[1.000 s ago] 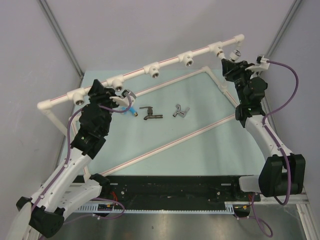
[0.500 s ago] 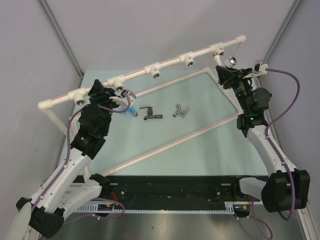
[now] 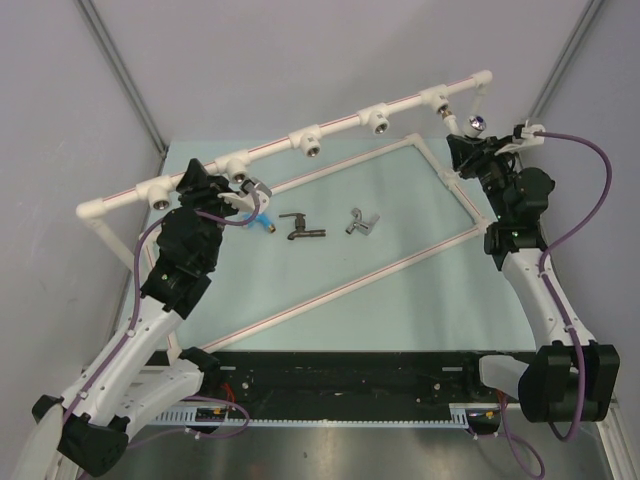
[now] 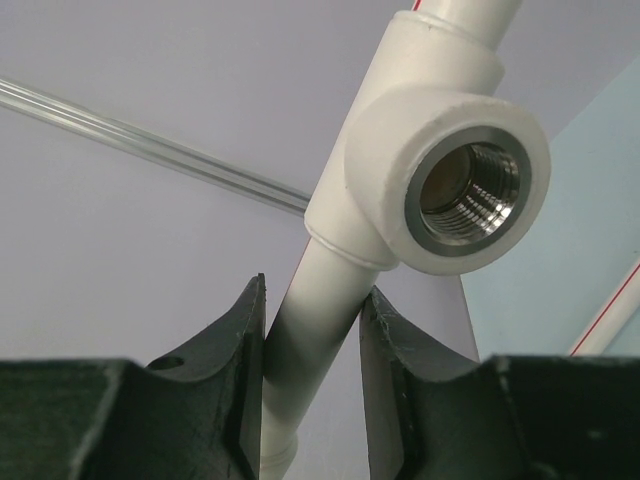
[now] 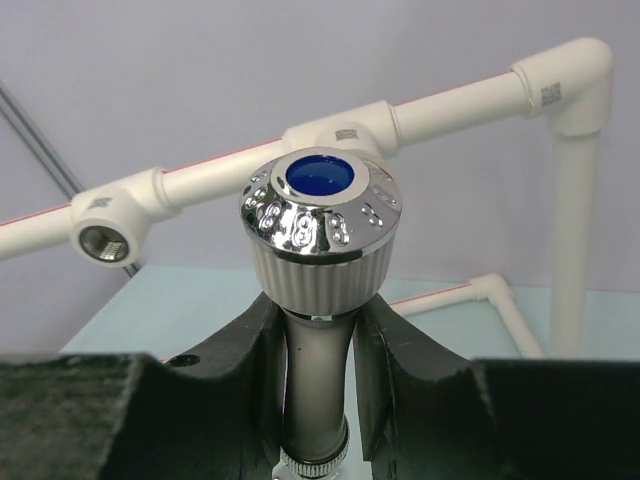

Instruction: Install the water faucets

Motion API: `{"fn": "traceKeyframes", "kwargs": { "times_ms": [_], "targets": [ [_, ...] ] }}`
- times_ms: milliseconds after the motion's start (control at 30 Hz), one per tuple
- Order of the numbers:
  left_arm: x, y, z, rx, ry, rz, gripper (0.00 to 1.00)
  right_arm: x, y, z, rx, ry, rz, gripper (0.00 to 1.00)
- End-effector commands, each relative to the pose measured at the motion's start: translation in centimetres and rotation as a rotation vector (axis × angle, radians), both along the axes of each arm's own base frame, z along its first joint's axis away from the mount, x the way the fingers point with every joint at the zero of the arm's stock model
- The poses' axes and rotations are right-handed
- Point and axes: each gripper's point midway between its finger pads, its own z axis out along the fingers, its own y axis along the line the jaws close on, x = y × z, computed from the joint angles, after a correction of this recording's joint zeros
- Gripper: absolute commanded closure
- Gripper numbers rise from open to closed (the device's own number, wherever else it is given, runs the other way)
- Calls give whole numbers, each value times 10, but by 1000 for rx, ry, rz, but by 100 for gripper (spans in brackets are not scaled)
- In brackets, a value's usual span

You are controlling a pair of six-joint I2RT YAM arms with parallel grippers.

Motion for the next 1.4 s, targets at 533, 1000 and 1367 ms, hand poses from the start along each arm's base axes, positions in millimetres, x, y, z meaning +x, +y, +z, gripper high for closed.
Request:
{"fn": "traceKeyframes", "kwargs": {
  "times_ms": [533,1000,1367],
  "targets": [
    [-6,-4,-2,-252,-17,-59,99,27,0,24,-155,-41,-31,100],
    [-6,-5,-2,-254,-16,-65,99,38,-2,16,-196,-23,-50,100],
    [-7,-5,-2,-253,-16,-68,100,44,0,8,-253,0,-20,100]
  ]
}}
